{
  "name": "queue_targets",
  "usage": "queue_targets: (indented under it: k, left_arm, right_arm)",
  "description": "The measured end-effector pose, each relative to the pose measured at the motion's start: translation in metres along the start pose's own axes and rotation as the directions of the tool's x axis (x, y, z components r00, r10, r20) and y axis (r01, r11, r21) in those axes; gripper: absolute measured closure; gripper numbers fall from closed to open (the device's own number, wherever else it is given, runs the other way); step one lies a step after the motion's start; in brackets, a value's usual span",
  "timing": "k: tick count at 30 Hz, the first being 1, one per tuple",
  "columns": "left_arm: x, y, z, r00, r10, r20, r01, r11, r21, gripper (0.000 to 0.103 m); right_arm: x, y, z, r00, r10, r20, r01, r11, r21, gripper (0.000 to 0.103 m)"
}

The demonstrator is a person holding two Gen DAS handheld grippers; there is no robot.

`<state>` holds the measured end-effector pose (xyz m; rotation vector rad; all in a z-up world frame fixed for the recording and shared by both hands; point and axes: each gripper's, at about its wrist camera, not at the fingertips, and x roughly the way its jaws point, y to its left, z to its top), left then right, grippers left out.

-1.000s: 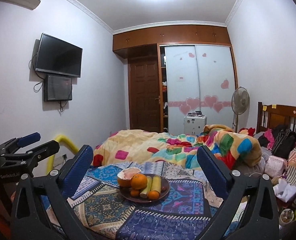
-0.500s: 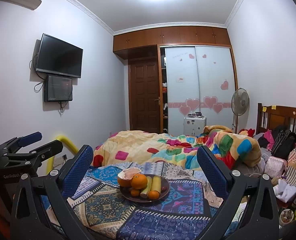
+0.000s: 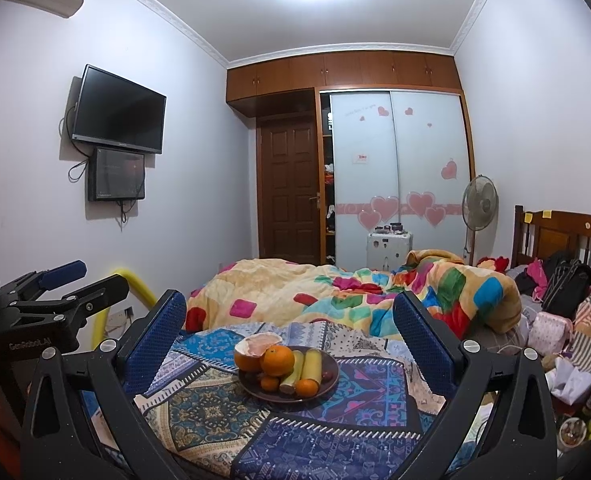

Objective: Organize fruits

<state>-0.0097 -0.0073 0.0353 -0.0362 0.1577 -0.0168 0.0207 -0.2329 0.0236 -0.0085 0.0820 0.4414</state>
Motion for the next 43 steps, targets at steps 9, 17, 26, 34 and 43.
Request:
queue_targets:
  k: [9,17,26,34,43]
  left_arm:
    - [0.0031,0.0001,0.0001,1.0,-0.002,-0.003,0.002,1.0,-0.003,0.0]
    - [0.0072,-0.0015,-0.001,1.0,-0.011,-0.011,0.011,1.0,-0.001,0.0]
    - [0.0087,-0.0023,-0.0032,1.0,-0.024,-0.011,0.024,1.0,-0.003,0.0]
    - [0.0089,-0.0029,-0.0042,0.999,-0.031,-0.019,0.031,1.0,0.002,0.0]
    - [0.0097,-0.0005,-0.0053,0.999,-0.04,-0.033,0.04,0.999,-0.007,0.0]
  right_arm:
    - [0.0008,-0.0011,-0.0017,1.0,-0.011,-0.003,0.011,1.0,-0.005,0.0]
    - [0.0022,-0.0031,-0.0016,1.0,-0.013,-0.007,0.013,1.0,-0.002,0.0]
    - [0.0035,-0.0046,-0.0025,1.0,-0.016,-0.01,0.016,1.0,-0.001,0.0]
    - [0.0048,-0.0047,-0.0039,1.0,-0.017,-0.016,0.017,1.0,-0.001,0.0]
    - [0.0069,-0.0058,-0.0054,0.999,-0.018,-0.027,0.018,1.0,-0.002,0.0]
